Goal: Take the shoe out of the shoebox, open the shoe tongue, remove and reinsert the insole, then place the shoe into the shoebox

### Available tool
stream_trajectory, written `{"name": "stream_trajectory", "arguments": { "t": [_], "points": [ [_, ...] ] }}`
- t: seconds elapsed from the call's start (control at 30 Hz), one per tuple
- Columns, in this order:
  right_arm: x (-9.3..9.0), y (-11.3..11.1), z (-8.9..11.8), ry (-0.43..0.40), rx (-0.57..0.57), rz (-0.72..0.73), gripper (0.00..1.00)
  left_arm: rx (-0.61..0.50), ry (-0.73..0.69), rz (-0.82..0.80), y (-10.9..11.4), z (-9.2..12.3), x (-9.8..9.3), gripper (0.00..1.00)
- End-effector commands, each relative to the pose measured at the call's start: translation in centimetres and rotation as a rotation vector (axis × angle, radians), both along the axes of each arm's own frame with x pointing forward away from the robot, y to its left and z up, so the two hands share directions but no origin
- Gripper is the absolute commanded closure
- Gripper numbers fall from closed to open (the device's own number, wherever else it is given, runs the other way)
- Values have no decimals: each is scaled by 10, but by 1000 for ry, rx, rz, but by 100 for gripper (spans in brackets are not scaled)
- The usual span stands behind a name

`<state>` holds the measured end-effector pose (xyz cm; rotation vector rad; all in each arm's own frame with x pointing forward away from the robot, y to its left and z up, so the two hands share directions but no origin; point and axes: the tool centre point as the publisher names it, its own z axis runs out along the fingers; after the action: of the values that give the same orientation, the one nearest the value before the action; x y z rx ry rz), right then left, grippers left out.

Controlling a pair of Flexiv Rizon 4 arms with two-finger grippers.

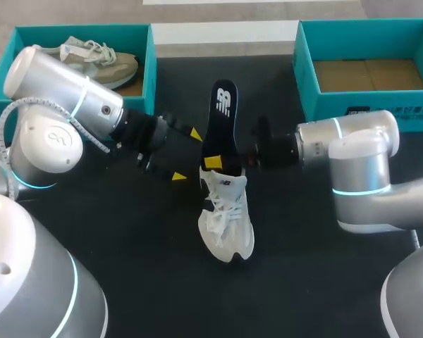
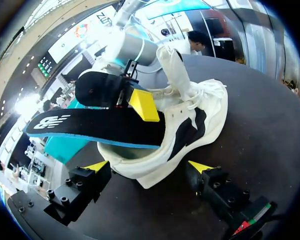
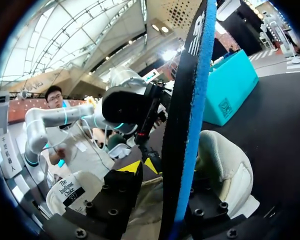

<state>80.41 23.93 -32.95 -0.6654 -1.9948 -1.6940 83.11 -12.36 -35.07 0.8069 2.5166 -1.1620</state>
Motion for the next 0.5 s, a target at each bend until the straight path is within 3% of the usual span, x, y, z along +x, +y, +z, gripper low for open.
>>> {"name": "stream_trajectory", "arguments": {
  "t": [0.03, 0.3, 0.33, 0.37, 0.5],
  "points": [
    [4, 2, 6, -7, -17, 1, 63, 5, 0, 1, -1, 0, -1, 0],
    [7, 0, 9, -7, -38, 3, 70, 5, 0, 1, -1, 0, -1, 0],
    [7, -1, 9, -6, -38, 3, 76, 5, 0, 1, -1, 0, -1, 0],
    [6, -2, 8, -2, -40, 0, 100, 5, 0, 1, -1, 0, -1, 0],
    [2, -2, 1, 20, -47, -2, 100, 5, 0, 1, -1, 0, -1, 0]
  ]
}}
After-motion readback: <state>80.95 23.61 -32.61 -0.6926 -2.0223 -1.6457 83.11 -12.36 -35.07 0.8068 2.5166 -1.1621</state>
